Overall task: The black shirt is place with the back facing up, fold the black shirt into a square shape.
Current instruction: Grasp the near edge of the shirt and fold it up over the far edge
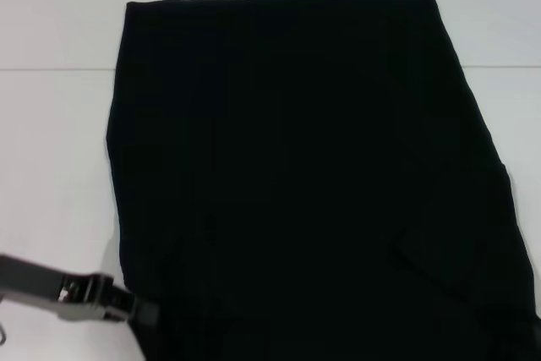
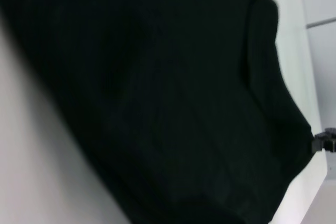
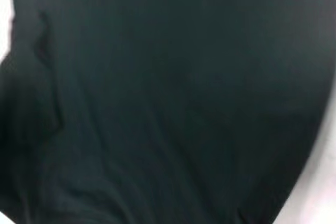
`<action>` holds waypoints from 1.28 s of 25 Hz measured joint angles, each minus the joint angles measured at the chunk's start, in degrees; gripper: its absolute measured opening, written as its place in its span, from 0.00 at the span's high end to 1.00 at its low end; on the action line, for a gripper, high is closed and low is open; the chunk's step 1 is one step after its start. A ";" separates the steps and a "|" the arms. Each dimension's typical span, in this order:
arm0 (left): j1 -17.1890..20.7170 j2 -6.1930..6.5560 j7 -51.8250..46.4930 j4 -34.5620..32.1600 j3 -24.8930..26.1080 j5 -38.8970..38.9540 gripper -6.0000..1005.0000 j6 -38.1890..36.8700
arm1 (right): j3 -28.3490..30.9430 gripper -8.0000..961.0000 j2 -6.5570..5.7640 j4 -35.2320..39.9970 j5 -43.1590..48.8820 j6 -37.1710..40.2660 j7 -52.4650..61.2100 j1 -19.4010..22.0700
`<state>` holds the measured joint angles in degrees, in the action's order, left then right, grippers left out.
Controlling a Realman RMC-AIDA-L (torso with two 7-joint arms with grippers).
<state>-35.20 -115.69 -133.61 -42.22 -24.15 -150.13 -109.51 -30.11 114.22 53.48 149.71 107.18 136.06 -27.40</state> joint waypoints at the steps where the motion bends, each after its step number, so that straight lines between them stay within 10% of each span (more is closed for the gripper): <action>1: -0.43 0.06 -0.18 0.00 0.02 0.56 0.93 0.17 | 0.13 0.93 0.01 0.03 -0.77 0.44 -0.08 -0.31; 8: -4.98 2.05 -5.03 1.68 0.38 9.39 0.93 7.77 | 3.40 0.93 -2.25 -0.48 -9.43 -2.84 0.27 -3.88; 15: -13.10 3.73 -7.24 12.43 -1.08 10.98 0.93 31.16 | 3.01 0.93 -3.28 -10.43 -12.84 -27.70 -0.72 -12.98; 24: -15.46 -1.48 -8.69 14.60 -12.94 10.75 0.93 57.41 | -8.47 0.93 1.42 -25.13 -12.50 -62.26 -2.35 -20.96; 32: -16.17 -2.21 -8.76 14.43 -18.59 10.75 0.93 70.70 | -11.79 0.93 3.75 -25.64 -12.81 -74.39 -2.21 -23.46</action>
<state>-51.38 -117.90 -142.37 -27.79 -42.74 -139.38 -38.81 -41.90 117.97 27.84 136.90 32.80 133.85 -50.86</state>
